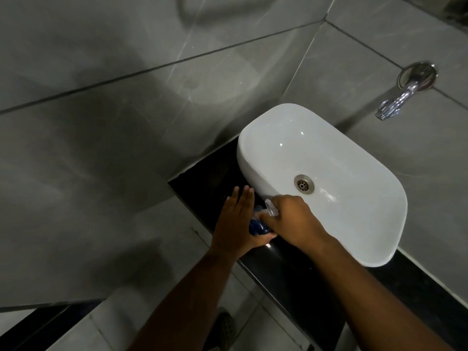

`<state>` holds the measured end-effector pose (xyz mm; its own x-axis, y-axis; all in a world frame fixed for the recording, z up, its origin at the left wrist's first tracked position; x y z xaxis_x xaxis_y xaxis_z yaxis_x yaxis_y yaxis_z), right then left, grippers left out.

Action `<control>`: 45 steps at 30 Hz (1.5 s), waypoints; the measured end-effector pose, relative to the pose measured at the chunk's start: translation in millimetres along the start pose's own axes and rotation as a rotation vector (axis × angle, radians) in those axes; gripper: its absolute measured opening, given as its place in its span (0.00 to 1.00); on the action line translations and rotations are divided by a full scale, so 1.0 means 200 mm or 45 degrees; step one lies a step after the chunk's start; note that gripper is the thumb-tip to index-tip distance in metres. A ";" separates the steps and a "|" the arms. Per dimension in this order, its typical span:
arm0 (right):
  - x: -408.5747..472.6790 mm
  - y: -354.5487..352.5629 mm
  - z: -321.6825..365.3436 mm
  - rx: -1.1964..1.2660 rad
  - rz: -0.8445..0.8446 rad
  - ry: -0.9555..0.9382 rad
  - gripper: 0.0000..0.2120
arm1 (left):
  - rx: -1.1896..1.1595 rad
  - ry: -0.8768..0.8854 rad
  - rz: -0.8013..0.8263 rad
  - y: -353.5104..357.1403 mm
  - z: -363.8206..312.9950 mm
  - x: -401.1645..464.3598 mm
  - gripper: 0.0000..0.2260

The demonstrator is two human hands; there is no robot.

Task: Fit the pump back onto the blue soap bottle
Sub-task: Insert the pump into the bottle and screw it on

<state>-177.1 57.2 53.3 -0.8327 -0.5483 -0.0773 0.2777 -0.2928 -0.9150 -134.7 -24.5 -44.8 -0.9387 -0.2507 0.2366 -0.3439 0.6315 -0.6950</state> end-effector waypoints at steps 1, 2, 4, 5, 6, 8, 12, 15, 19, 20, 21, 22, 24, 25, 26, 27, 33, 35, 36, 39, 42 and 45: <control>0.00 0.00 -0.01 0.010 -0.011 0.029 0.12 | 0.006 -0.001 0.014 0.01 0.00 0.00 0.50; 0.00 0.00 -0.01 0.044 0.002 0.032 0.10 | 0.004 -0.001 0.020 0.02 0.00 0.00 0.49; 0.00 0.01 0.01 0.092 0.063 -0.035 0.11 | -0.059 -0.029 0.015 0.03 0.02 0.00 0.51; 0.00 0.02 0.02 0.087 0.086 -0.080 0.10 | -0.093 -0.043 0.012 0.03 0.02 0.00 0.52; 0.00 0.02 0.03 0.060 0.106 -0.104 0.07 | -0.117 -0.047 0.010 0.03 0.03 0.00 0.52; 0.01 0.02 0.04 0.028 0.117 -0.139 0.06 | -0.145 -0.041 -0.005 0.03 0.02 -0.01 0.52; 0.03 0.03 0.07 -0.017 0.188 -0.198 0.14 | -0.145 -0.051 -0.024 0.02 0.00 -0.01 0.51; 0.04 0.05 0.08 -0.079 0.244 -0.257 0.16 | -0.107 -0.060 -0.025 0.02 0.00 0.00 0.51; 0.04 0.05 0.07 -0.053 0.195 -0.227 0.16 | -0.090 -0.068 -0.023 0.02 0.01 0.00 0.52; 0.04 0.03 0.07 -0.060 0.177 -0.205 0.13 | -0.085 -0.060 -0.032 0.02 0.01 0.00 0.52; 0.04 0.02 0.06 -0.075 0.163 -0.193 0.09 | -0.077 -0.054 -0.039 0.02 0.01 0.00 0.52; 0.04 0.01 0.06 -0.101 0.161 -0.173 0.06 | -0.070 -0.055 -0.041 0.02 0.01 0.00 0.52; 0.04 0.00 0.04 -0.117 0.142 -0.119 0.08 | -0.074 -0.064 -0.039 0.03 0.02 -0.01 0.52; 0.04 0.00 0.02 -0.096 0.127 -0.086 0.10 | -0.081 -0.064 -0.042 0.03 0.01 -0.01 0.51; 0.03 0.01 0.00 -0.053 0.127 -0.047 0.11 | -0.088 -0.061 -0.044 0.02 0.01 -0.01 0.51; 0.02 0.01 0.00 -0.007 0.129 -0.034 0.13 | -0.093 -0.057 -0.049 0.02 0.01 -0.01 0.50; 0.01 0.02 0.00 0.044 0.143 -0.063 0.19 | -0.082 -0.046 -0.036 0.02 0.02 -0.01 0.50; 0.03 0.00 0.01 -0.019 0.082 -0.053 0.06 | -0.076 -0.063 -0.044 0.02 0.02 -0.01 0.51; 0.03 -0.02 0.01 -0.040 0.037 -0.032 0.14 | -0.067 -0.074 -0.041 0.02 0.02 -0.01 0.51; 0.02 -0.04 0.01 -0.033 0.006 -0.009 0.18 | -0.025 -0.086 -0.020 0.04 0.02 0.00 0.51; 0.03 -0.02 0.05 0.056 0.141 -0.114 0.09 | -0.076 -0.087 -0.061 0.02 0.02 0.00 0.51; 0.04 0.00 0.04 -0.026 0.171 -0.133 0.05 | -0.080 -0.083 -0.066 0.02 0.02 0.00 0.52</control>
<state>-180.4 46.0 56.9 -0.7341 -0.6601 -0.1590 0.3728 -0.1962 -0.9070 -135.5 -24.8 -50.7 -0.9166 -0.3303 0.2252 -0.3949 0.6606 -0.6385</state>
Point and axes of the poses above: each hand's wrist, its own x-axis towards the middle knuckle, its own y-axis out of the palm, z = x × y, the point moved 8 cm from there along x, towards the middle knuckle, and after that the axes turned 5 degrees about -z, right-handed, at the moved point
